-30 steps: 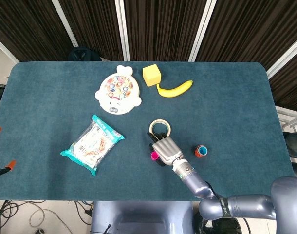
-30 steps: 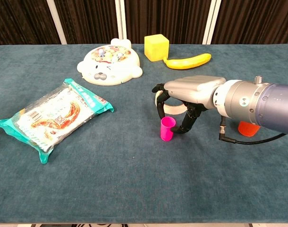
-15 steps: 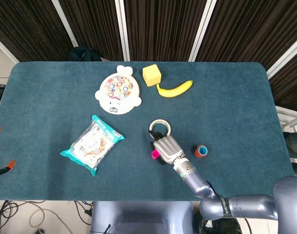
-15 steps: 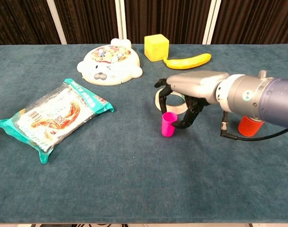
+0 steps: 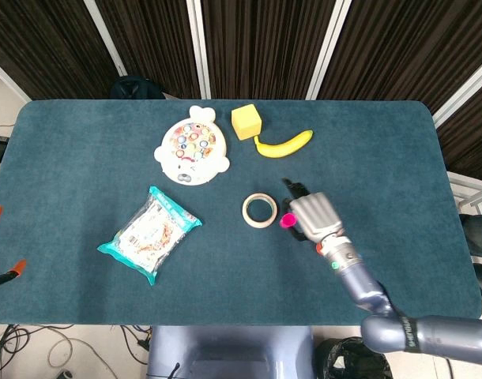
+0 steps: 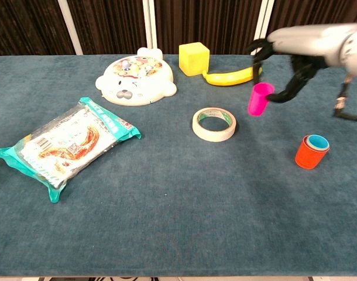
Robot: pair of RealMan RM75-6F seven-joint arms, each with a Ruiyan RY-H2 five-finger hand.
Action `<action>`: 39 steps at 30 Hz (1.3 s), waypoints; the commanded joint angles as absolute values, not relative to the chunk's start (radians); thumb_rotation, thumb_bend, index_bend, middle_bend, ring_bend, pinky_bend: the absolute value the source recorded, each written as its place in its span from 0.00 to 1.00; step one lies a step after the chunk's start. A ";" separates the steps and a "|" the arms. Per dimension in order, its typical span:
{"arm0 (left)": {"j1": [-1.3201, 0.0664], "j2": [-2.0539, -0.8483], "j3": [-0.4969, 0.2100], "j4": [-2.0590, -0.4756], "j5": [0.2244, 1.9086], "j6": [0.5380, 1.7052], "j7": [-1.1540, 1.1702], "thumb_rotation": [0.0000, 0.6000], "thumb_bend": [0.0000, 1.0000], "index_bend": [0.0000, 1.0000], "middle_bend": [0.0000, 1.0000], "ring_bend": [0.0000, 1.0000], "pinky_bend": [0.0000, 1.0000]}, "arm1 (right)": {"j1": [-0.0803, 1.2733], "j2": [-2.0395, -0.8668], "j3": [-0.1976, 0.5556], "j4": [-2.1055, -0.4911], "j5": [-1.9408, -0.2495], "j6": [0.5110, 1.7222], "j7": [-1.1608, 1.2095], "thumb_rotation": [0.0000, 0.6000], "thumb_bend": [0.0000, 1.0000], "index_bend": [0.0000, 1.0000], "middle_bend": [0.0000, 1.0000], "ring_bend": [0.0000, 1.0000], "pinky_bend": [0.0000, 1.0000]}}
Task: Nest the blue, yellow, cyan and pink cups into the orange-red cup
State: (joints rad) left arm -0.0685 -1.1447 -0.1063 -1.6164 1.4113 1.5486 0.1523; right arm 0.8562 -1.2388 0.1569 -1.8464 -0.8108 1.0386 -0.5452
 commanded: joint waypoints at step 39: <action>-0.069 -1.154 -0.109 -1.615 1.407 1.550 0.166 1.00 0.13 0.07 0.02 0.00 0.00 | 0.672 -1.106 0.058 -1.857 -1.020 1.022 -0.385 1.00 0.47 0.53 0.03 0.13 0.13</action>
